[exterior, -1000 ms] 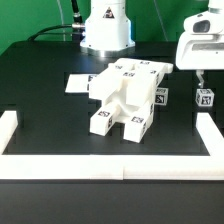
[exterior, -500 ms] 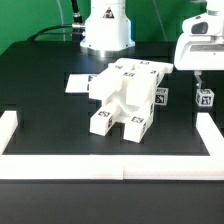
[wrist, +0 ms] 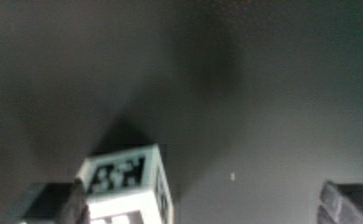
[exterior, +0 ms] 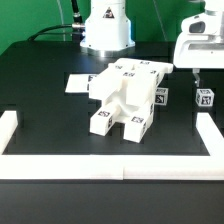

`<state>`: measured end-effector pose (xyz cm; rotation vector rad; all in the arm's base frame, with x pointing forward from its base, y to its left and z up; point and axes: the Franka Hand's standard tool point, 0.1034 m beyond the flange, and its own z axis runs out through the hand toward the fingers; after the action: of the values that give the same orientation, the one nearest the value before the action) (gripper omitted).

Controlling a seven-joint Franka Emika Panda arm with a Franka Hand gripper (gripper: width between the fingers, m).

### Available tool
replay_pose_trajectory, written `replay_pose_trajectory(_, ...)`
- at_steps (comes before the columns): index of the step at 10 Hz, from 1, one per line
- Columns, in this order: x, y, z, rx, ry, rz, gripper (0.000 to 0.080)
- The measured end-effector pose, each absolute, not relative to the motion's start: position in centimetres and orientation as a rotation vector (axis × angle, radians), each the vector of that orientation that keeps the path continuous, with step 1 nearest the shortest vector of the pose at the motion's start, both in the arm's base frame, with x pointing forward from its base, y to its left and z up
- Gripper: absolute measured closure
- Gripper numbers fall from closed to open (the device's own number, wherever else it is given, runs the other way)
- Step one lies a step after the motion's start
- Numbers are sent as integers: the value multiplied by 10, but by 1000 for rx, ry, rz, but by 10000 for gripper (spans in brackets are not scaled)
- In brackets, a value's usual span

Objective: Assemble chair

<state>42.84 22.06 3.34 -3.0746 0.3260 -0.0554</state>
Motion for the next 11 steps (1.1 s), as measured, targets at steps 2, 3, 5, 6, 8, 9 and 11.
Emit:
replay_pose_trajectory(2,412,208,35,-3078,344,-34,151)
replay_pose_trajectory(3,404,200,38,-3085,328,-24,151)
replay_pose_trajectory(5,402,175,44,-3097,266,-27,151)
replay_pose_trajectory(6,403,167,48,-3095,265,-33,151)
replay_pose_trajectory(8,404,152,49,-3105,224,-34,151)
replay_pose_trajectory(9,412,142,51,-3111,198,-46,151)
replay_pose_trajectory(11,426,141,56,-3108,190,-68,151)
